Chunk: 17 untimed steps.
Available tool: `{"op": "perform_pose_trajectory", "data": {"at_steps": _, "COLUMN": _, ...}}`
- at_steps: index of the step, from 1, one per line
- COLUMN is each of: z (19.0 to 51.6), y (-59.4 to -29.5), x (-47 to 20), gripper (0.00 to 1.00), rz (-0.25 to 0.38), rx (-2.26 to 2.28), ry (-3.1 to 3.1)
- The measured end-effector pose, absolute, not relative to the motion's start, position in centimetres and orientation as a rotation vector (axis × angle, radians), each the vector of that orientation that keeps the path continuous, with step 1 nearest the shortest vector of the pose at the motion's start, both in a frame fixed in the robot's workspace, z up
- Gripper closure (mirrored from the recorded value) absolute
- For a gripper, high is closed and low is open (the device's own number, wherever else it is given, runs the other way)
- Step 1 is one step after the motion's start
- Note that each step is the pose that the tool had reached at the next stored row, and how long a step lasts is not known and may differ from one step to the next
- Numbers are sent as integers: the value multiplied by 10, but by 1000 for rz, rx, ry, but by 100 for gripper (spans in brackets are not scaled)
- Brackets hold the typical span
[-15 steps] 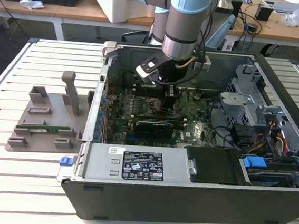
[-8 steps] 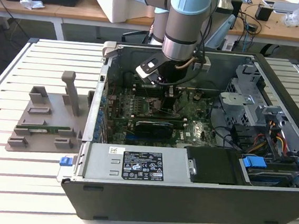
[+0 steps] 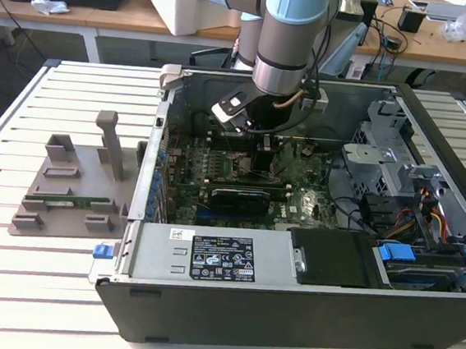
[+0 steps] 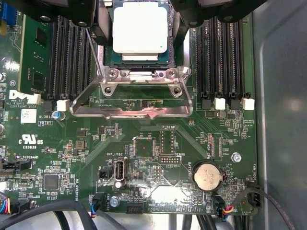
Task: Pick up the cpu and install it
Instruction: 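Place the cpu into insertion slot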
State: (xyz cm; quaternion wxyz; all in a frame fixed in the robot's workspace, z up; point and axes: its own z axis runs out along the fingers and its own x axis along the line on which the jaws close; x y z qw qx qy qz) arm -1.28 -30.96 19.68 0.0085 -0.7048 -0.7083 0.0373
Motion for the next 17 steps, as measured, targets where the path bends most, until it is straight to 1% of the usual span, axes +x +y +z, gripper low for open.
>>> {"op": "perform_pose_trajectory", "data": {"at_steps": 17, "z": 197, "y": -307, "x": -14, "gripper": 38, "rz": 117, "rx": -2202, "ry": -2214}}
